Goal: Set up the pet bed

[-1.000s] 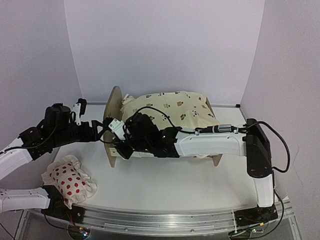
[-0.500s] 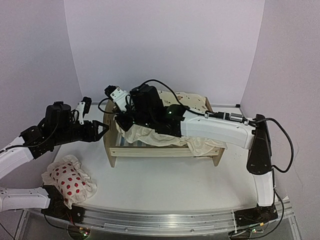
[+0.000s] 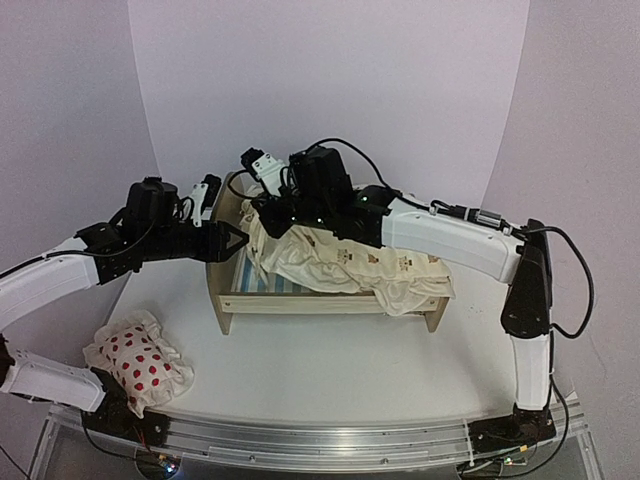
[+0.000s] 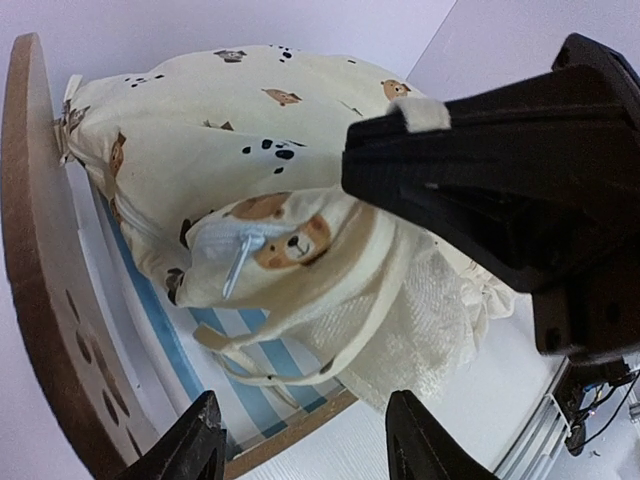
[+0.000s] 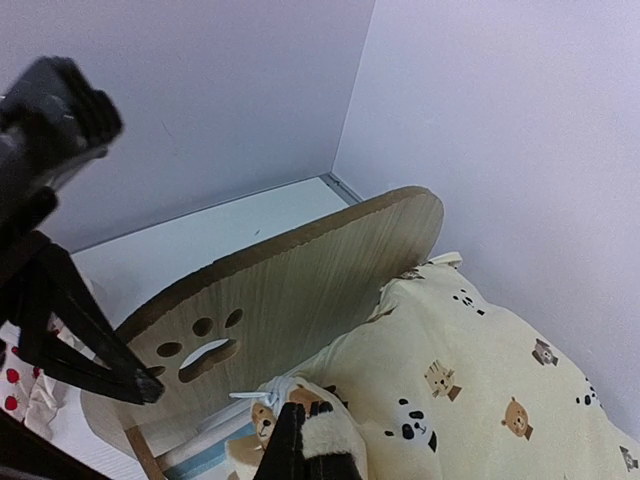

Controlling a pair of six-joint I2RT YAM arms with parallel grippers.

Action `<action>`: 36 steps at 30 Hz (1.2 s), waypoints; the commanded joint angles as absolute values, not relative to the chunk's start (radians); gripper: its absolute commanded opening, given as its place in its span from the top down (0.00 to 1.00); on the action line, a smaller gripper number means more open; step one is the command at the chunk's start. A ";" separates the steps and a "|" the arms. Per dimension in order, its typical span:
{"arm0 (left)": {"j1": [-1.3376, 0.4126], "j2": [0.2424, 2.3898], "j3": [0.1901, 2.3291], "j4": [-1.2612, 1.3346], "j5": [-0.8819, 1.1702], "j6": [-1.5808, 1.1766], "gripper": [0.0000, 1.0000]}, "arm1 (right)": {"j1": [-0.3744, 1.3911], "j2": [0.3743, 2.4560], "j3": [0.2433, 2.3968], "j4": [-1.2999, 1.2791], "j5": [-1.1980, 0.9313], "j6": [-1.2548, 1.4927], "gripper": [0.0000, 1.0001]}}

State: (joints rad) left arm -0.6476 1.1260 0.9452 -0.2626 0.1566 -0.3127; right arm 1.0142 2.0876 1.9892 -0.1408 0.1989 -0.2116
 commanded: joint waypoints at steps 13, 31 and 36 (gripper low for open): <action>-0.652 1.333 1.085 -0.157 0.105 -0.195 0.52 | 0.989 1.962 1.980 -0.127 0.166 -0.199 1.00; -0.653 1.324 1.225 -0.353 -0.094 -0.197 0.85 | 0.987 1.923 1.925 -0.133 0.149 -0.181 1.00; -0.653 1.318 1.315 -0.509 -0.099 -0.219 0.86 | 0.988 1.901 1.912 -0.165 0.104 -0.137 0.99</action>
